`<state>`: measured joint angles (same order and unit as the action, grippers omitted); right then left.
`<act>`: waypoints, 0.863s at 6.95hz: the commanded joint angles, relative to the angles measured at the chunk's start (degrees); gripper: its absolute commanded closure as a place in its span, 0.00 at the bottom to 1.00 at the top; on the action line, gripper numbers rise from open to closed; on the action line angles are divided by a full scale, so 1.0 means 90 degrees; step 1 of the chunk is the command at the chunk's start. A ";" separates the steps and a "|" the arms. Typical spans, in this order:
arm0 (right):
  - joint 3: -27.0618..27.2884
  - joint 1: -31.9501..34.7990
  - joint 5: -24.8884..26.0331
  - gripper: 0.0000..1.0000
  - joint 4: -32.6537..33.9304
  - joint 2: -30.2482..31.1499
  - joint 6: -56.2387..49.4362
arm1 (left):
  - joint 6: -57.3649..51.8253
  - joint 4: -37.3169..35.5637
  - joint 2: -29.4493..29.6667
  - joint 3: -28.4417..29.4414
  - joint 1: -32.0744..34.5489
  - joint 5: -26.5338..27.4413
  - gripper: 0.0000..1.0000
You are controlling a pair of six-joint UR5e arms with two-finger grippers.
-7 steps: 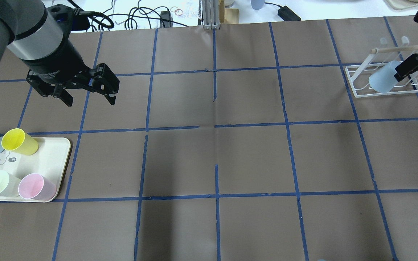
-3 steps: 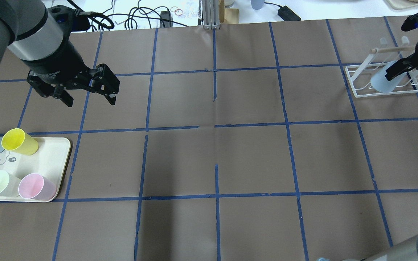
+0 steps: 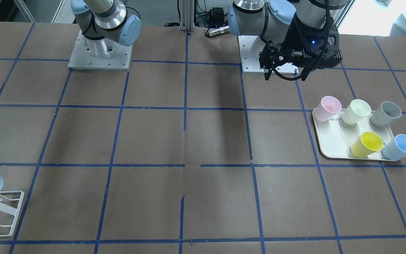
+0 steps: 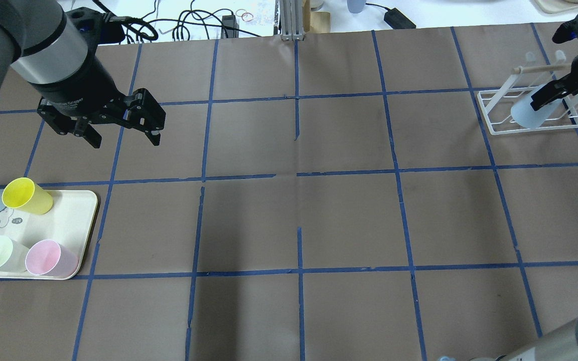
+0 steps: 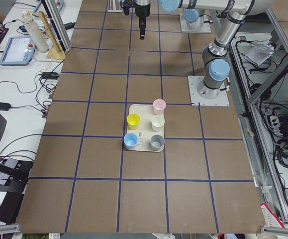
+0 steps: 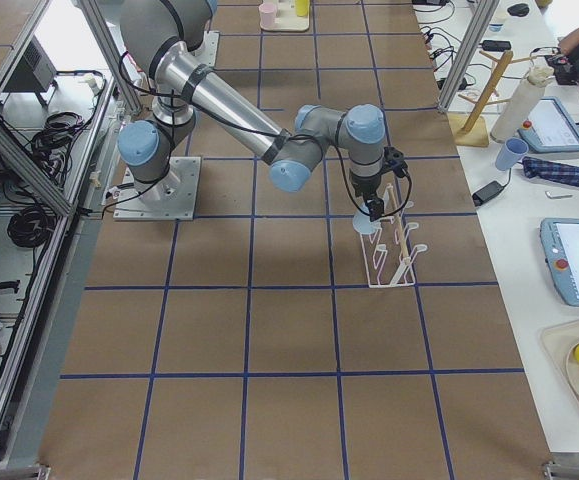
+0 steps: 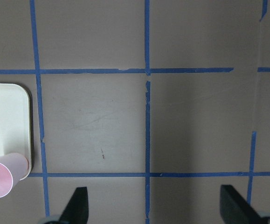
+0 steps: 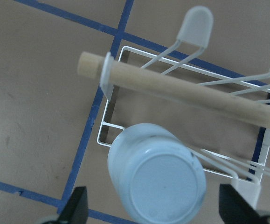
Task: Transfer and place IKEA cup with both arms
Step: 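Close the right gripper on the light blue cup's base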
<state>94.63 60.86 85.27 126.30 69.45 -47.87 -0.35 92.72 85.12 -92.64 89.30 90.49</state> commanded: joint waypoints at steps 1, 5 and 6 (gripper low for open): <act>-0.0007 0.0015 -0.0090 0.00 0.0126 -0.0118 0.0016 | 0.0000 -0.0010 -0.0053 -0.0068 0.0000 0.0004 0.00; -0.0007 0.0015 -0.0109 0.04 0.0313 -0.0255 0.0016 | -0.0010 -0.0019 -0.0044 -0.0068 -0.0010 0.0004 0.00; -0.0007 0.0025 -0.0119 0.15 0.0312 -0.0246 0.0016 | -0.0019 -0.0019 -0.0044 -0.0068 -0.0019 0.0004 0.00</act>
<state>94.57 61.02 84.33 129.11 67.21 -47.73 -0.46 92.55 84.73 -93.25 89.19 90.53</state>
